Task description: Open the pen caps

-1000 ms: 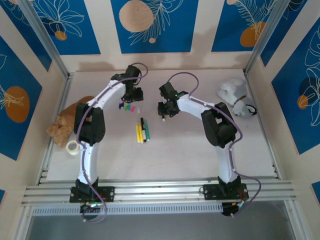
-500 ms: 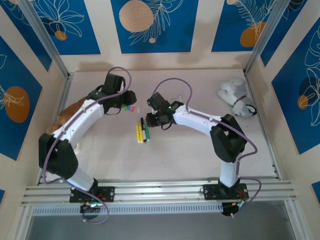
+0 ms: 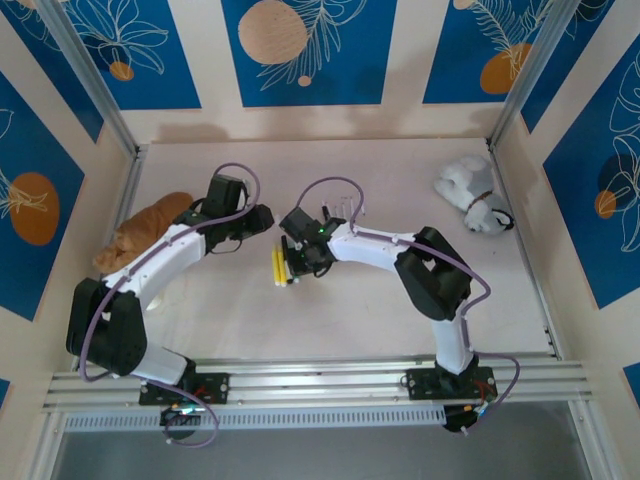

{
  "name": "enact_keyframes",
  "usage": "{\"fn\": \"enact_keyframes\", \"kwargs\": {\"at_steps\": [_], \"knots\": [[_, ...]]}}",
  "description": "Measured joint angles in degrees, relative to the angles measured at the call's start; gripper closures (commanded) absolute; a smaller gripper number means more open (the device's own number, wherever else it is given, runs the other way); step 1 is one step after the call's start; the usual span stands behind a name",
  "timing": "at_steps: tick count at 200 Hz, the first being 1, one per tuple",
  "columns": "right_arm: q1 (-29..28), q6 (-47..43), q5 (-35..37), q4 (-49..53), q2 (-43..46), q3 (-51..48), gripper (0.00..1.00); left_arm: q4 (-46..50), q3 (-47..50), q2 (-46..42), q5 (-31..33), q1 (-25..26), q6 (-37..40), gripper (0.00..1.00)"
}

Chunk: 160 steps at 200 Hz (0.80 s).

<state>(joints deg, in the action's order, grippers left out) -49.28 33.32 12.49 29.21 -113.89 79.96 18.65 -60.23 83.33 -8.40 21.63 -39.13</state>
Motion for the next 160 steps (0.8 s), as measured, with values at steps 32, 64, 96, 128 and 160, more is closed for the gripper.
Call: {"fn": "enact_keyframes", "kwargs": {"at_steps": [32, 64, 96, 128, 160], "knots": [[0.0, 0.2, -0.1, 0.0, -1.1, 0.0, 0.71, -1.4, 0.7, 0.3, -0.6, 0.0, -0.5, 0.64], [0.0, 0.3, -0.1, 0.0, -1.1, 0.0, 0.71, -2.8, 0.7, 0.6, -1.1, 0.0, -0.9, 0.64], [0.0, 0.3, 0.0, -0.1, -1.1, 0.1, 0.72, -3.3, 0.7, 1.3, -1.4, 0.0, -1.1, 0.65], [0.0, 0.5, 0.0, -0.1, -1.1, 0.1, 0.72, -3.3, 0.7, 1.7, -1.7, 0.0, -1.1, 0.65], [0.0, 0.7, 0.1, -0.2, -1.1, 0.1, 0.72, -3.7, 0.7, 2.2, -1.7, 0.0, -1.1, 0.65]]}}
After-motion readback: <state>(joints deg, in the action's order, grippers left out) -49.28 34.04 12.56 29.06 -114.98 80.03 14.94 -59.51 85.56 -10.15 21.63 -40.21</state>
